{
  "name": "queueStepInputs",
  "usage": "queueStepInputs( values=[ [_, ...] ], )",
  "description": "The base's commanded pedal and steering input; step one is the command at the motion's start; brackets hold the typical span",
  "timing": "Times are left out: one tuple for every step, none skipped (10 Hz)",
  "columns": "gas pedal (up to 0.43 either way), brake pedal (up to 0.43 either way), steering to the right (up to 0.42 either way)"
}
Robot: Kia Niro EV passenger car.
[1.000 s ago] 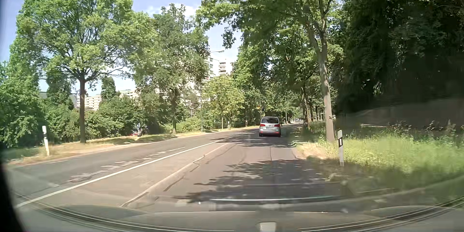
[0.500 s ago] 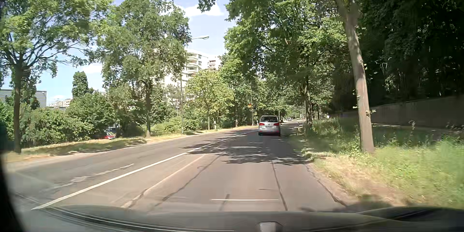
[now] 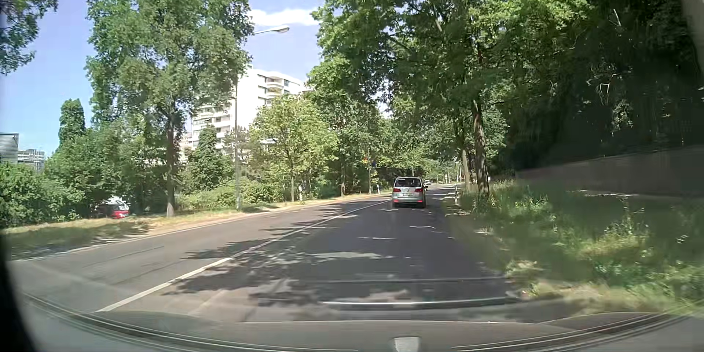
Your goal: Follow the waypoints while adhering to traffic rules and regulations
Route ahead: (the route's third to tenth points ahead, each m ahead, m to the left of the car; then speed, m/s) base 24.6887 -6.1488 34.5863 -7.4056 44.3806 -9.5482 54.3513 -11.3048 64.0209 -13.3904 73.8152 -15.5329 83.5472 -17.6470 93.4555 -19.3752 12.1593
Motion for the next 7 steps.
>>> queueStepInputs(
  values=[
    [0.039,0.03,0.022],
    [0.039,0.03,0.022],
    [0.047,0.03,0.022],
    [0.047,0.03,0.022],
    [0.047,0.03,0.022],
    [0.047,0.03,0.022],
    [0.047,0.03,0.022]
  ],
)
